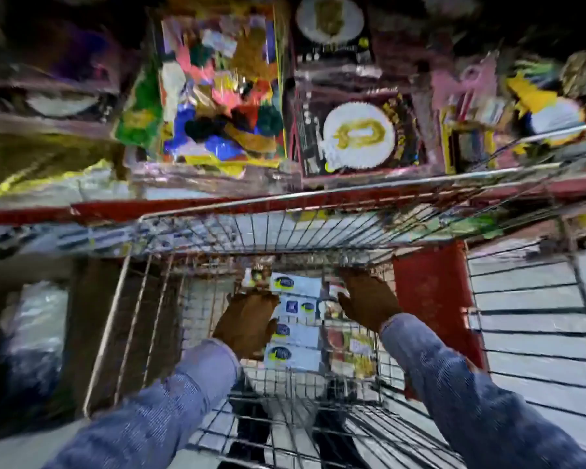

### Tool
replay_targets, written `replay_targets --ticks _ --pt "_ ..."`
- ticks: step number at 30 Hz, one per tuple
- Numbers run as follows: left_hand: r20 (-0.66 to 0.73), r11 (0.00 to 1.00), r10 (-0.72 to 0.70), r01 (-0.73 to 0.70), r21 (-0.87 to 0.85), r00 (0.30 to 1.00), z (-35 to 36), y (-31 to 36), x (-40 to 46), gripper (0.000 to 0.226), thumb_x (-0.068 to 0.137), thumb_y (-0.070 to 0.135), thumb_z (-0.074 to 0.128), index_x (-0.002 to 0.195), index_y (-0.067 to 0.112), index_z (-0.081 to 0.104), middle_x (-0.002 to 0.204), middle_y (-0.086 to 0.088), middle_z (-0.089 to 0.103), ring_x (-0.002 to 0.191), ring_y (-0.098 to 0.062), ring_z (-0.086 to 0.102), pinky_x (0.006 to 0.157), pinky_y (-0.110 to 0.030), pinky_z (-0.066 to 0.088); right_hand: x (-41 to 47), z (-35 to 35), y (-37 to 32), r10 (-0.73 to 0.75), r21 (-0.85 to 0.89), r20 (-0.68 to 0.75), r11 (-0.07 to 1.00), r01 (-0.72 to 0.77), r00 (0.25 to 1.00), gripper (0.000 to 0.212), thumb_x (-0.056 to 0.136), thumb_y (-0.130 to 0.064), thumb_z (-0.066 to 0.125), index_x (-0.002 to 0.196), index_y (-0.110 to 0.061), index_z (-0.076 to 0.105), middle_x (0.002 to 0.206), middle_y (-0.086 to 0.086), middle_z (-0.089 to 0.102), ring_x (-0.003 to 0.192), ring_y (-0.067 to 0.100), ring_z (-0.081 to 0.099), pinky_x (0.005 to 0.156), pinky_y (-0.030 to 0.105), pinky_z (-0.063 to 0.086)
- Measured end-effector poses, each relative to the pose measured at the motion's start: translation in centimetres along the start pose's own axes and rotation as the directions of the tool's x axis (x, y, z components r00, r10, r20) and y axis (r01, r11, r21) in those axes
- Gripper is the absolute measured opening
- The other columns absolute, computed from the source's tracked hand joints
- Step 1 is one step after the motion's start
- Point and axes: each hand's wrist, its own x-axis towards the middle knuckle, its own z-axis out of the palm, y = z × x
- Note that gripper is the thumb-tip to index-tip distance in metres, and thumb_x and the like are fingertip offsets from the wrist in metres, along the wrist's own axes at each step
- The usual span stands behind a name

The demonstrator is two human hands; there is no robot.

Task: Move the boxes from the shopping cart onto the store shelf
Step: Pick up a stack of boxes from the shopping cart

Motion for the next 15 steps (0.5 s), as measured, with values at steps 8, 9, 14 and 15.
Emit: replay_targets --ticks 8,9,14,15 --pt "0.052 0.977 0.094 -0.103 0.188 0.994 7.2 -2.8 6.4 0.04 0.096 0.01 0.052 0.136 0.006 0.052 0.137 -0.014 0.059 0.125 -0.033 0.056 0.103 -0.045 0.046 8.6 8.1 1.5 -0.123 0.0 0.09 0.992 0.124 0.988 0.052 0.095 -0.031 0.053 0.144 -0.014 0.046 0.145 0.014 0.053 0.132 0.031 0.051 0.104 0.044 0.048" --pt "0.065 0.963 0.113 -0.125 0.24 0.991 7.6 -3.2 6.8 0.04 0.096 0.012 0.052 0.136 0.007 0.051 0.136 -0.013 0.059 0.124 -0.032 0.056 0.102 -0.045 0.046 9.3 8.7 1.7 -0.149 -0.003 0.093 0.989 0.15 0.984 0.055 0.095 -0.033 0.055 0.145 -0.013 0.044 0.146 0.015 0.052 0.132 0.032 0.05 0.104 0.043 0.047" --pt "0.086 0.907 0.178 -0.197 0.372 0.98 8.6 -3.9 7.8 0.04 0.096 0.013 0.05 0.136 0.007 0.05 0.139 -0.011 0.052 0.126 -0.032 0.051 0.103 -0.044 0.043 11.1 10.1 2.0 -0.227 -0.064 0.162 0.969 0.24 0.96 0.065 0.093 -0.038 0.06 0.148 -0.012 0.039 0.147 0.015 0.049 0.134 0.032 0.048 0.107 0.044 0.046" --pt "0.088 0.898 0.19 -0.209 0.388 0.978 8.7 -3.9 7.9 0.039 0.096 0.012 0.049 0.134 0.007 0.051 0.139 -0.011 0.052 0.126 -0.033 0.051 0.103 -0.045 0.042 11.3 10.1 2.1 -0.24 -0.072 0.169 0.964 0.255 0.956 0.066 0.093 -0.039 0.061 0.148 -0.012 0.038 0.147 0.015 0.049 0.133 0.032 0.048 0.107 0.044 0.045"
